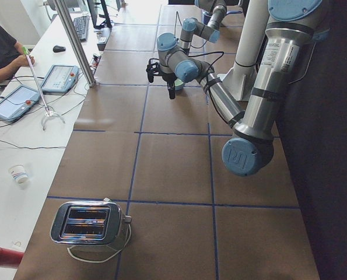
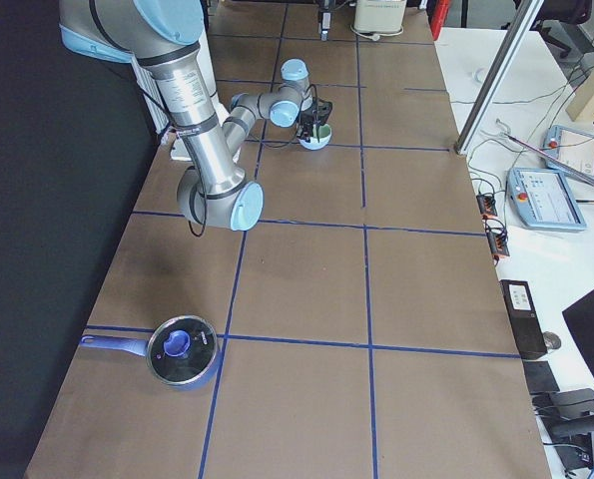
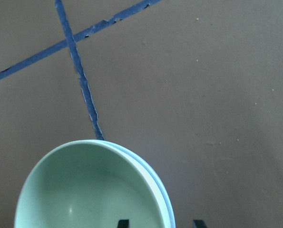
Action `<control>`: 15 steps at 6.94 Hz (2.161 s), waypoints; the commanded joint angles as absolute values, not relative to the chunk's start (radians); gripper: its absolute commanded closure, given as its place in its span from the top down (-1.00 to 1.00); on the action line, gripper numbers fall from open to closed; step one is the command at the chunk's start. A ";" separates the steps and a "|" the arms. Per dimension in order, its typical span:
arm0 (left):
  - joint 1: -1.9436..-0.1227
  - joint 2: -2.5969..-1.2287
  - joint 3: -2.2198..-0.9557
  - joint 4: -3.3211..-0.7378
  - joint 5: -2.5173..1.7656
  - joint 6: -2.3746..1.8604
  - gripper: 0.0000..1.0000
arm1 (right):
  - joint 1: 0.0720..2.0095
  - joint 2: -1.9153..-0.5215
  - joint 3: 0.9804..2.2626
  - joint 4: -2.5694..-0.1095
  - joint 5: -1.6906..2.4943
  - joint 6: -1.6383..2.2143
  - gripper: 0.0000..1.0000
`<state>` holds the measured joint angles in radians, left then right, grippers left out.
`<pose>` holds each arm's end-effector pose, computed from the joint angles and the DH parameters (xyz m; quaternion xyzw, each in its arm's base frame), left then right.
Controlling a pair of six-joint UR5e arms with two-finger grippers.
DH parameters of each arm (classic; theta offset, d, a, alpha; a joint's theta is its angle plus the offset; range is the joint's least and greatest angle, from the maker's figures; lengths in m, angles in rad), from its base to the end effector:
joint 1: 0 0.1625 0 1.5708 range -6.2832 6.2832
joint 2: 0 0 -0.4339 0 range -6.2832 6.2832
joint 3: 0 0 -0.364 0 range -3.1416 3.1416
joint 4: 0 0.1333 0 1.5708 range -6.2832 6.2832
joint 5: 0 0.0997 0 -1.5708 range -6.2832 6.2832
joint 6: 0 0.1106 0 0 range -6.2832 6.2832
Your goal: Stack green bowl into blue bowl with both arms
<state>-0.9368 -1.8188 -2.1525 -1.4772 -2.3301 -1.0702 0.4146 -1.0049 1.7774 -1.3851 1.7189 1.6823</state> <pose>0.2383 -0.4206 0.3071 -0.0402 0.4792 -0.0573 0.8749 -0.5388 -0.3649 0.2560 0.0045 -0.4644 0.1972 0.8634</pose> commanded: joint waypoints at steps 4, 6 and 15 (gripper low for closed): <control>-1.029 -1.637 -2.154 -1.479 -2.327 -0.675 1.00 | 0.845 -1.519 2.130 -1.382 2.108 1.324 1.00; -1.191 -1.504 -2.142 -1.465 -2.335 -0.283 1.00 | 1.132 -1.722 2.106 -1.385 2.295 0.800 1.00; -1.626 -1.465 -1.813 -1.313 -2.399 0.262 1.00 | 1.560 -1.876 1.921 -1.671 2.327 -0.199 1.00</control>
